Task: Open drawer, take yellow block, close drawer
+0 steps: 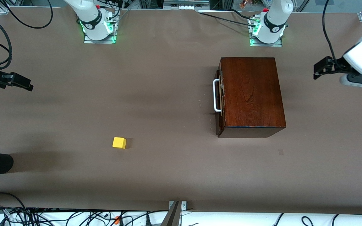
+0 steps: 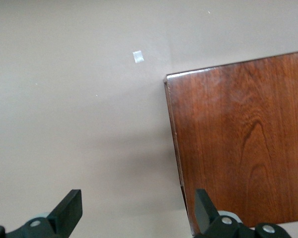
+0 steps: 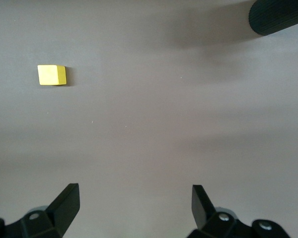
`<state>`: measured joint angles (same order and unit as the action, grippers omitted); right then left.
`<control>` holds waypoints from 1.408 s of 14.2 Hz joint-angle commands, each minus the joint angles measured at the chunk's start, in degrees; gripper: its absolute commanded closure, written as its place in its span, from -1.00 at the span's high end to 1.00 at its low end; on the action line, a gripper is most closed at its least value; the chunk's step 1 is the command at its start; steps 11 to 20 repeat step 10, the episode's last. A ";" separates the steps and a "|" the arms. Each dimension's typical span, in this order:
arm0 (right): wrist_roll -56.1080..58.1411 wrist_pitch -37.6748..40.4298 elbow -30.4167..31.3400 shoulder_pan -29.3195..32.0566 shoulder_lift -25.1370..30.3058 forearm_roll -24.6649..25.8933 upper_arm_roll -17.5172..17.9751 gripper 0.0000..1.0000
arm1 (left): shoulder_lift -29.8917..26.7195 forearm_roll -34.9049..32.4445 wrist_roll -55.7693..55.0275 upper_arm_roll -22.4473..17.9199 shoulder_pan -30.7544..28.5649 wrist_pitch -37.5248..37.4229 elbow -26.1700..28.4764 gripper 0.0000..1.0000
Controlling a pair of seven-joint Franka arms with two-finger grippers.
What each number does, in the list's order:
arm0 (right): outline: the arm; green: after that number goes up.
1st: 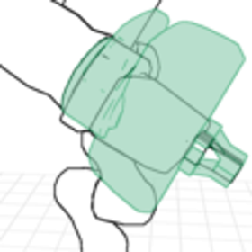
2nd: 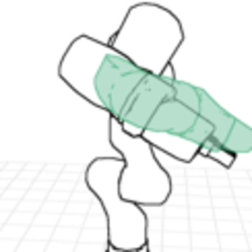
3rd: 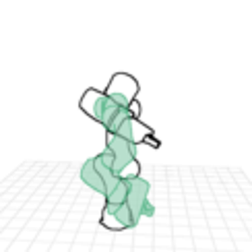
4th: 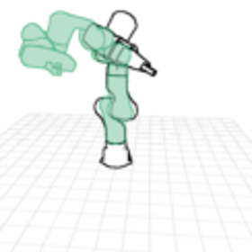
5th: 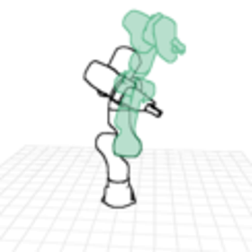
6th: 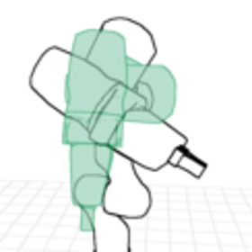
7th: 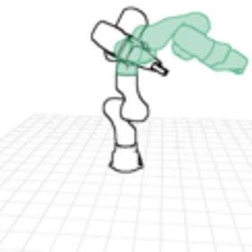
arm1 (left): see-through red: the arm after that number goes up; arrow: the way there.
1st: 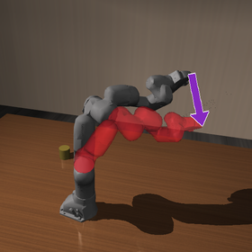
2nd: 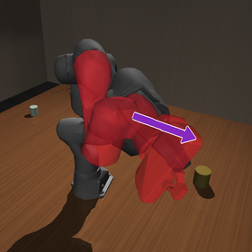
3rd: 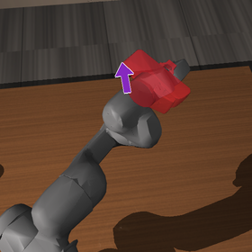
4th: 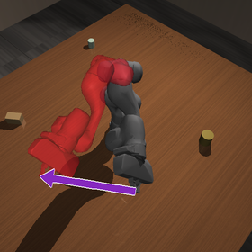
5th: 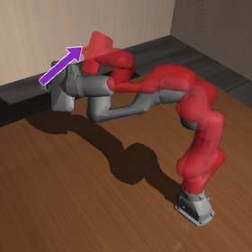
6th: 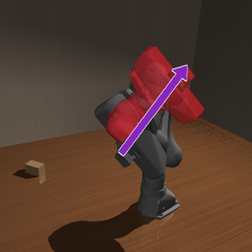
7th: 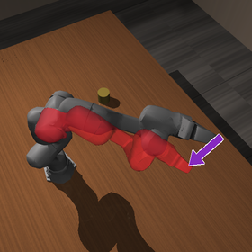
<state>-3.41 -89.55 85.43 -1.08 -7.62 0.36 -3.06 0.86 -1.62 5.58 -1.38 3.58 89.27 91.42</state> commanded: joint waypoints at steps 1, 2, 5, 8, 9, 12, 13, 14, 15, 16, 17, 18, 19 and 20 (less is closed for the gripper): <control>0.51 -0.27 1.23 0.81 1.30 -0.88 0.51 1.00 | -1.39 -0.22 -1.36 0.41 -0.94 1.17 0.87 1.00; 0.51 -0.27 1.23 0.81 1.30 -0.88 0.51 1.00 | -1.13 -0.14 -1.45 0.42 -1.46 0.56 0.34 1.00; 0.60 -0.71 1.23 0.81 1.12 -0.88 0.51 1.00 | -0.16 -0.22 -1.80 0.76 -1.65 -0.76 -0.45 1.00; 0.60 -0.71 1.23 0.81 1.21 -0.88 0.51 1.00 | -0.07 -0.22 -1.54 0.77 -0.94 -0.85 -0.54 1.00; 0.60 -0.80 1.23 0.81 1.12 -0.88 0.51 1.00 | -0.07 -0.22 -1.54 0.77 -1.03 -0.94 -0.54 1.00; 0.69 -0.80 1.23 0.81 1.12 -0.88 0.51 1.00 | -0.07 -0.14 -1.54 0.77 -1.03 -1.72 -0.54 1.00; 0.69 -0.80 1.23 0.81 1.12 -0.88 0.51 1.00 | -0.07 -0.14 -1.54 0.77 -1.03 -1.72 -0.54 1.00; 0.69 -0.80 1.23 0.81 1.12 -0.88 0.51 1.00 | -0.07 -0.14 -1.54 0.77 -1.03 -1.72 -0.54 1.00; 0.69 -0.80 1.23 0.81 1.12 -0.88 0.51 1.00 | -0.07 -0.14 -1.54 0.77 -1.03 -1.72 -0.54 1.00; 0.69 -0.80 1.23 0.81 1.12 -0.88 0.51 1.00 | -0.07 -0.14 -1.54 0.77 -1.03 -1.72 -0.54 1.00; 0.69 -0.80 1.23 0.81 1.12 -0.88 0.51 1.00 | -0.07 -0.14 -1.54 0.77 -1.03 -1.72 -0.54 1.00; 0.69 -0.80 1.23 0.81 1.12 -0.88 0.51 1.00 | -0.07 -0.14 -1.54 0.77 -1.03 -1.72 -0.54 1.00; 0.69 -0.80 1.23 0.81 1.12 -0.88 0.51 1.00 | -0.07 -0.14 -1.54 0.77 -1.03 -1.72 -0.54 1.00; 0.69 -0.80 1.23 0.81 1.12 -0.88 0.51 1.00 | -0.07 -0.14 -1.54 0.77 -1.03 -1.72 -0.54 1.00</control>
